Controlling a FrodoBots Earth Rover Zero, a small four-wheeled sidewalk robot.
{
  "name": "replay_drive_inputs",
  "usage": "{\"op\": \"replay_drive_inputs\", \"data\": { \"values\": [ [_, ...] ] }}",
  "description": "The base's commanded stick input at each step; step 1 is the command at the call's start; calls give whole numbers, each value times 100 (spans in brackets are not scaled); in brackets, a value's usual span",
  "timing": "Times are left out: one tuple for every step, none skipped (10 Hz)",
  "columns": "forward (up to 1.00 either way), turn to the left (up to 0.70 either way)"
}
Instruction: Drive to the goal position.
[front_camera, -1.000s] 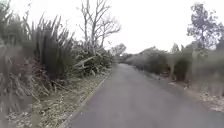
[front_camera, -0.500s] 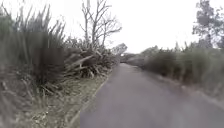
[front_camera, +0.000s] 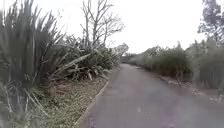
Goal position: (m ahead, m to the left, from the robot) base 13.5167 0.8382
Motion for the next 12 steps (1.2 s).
{"op": "replay_drive_inputs", "data": {
  "values": [
    [100,-40],
    [100,-40],
    [100,0],
    [100,0],
    [100,0],
    [100,0],
    [100,0],
    [100,0],
    [100,0],
    [100,0],
    [100,0],
    [100,0]
  ]
}}
